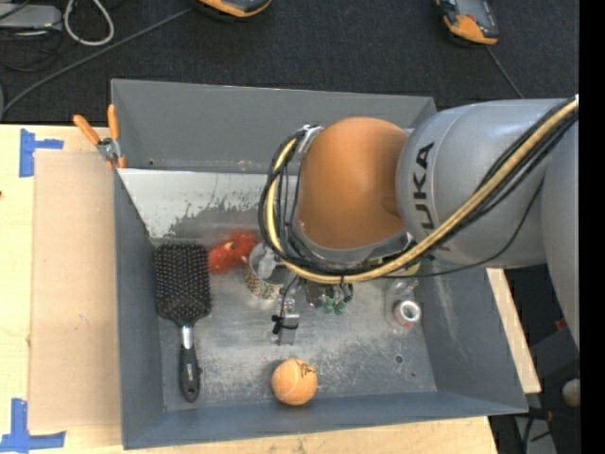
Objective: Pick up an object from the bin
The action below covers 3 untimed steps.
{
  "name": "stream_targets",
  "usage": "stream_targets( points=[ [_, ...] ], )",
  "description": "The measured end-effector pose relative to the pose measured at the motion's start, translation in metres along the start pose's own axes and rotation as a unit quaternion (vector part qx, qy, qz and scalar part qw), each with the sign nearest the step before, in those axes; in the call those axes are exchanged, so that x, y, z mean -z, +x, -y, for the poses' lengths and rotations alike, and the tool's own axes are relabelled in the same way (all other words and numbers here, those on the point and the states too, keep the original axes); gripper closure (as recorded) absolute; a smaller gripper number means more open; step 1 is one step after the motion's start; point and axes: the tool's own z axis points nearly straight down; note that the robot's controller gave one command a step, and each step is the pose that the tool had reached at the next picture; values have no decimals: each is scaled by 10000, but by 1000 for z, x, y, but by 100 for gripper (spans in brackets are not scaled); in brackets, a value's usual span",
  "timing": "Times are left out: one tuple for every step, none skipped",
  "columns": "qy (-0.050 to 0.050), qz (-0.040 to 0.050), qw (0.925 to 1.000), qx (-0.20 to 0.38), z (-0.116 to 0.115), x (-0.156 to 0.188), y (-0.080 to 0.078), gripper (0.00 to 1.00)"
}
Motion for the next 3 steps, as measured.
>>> stream_targets(
  points=[
    [-2,32,9839,1787,-36,-54,-24,0],
    [-9,21,9686,2487,-99,-53,-75,0],
    [-1,-55,9732,2299,-109,-63,-63,0]
  ],
)
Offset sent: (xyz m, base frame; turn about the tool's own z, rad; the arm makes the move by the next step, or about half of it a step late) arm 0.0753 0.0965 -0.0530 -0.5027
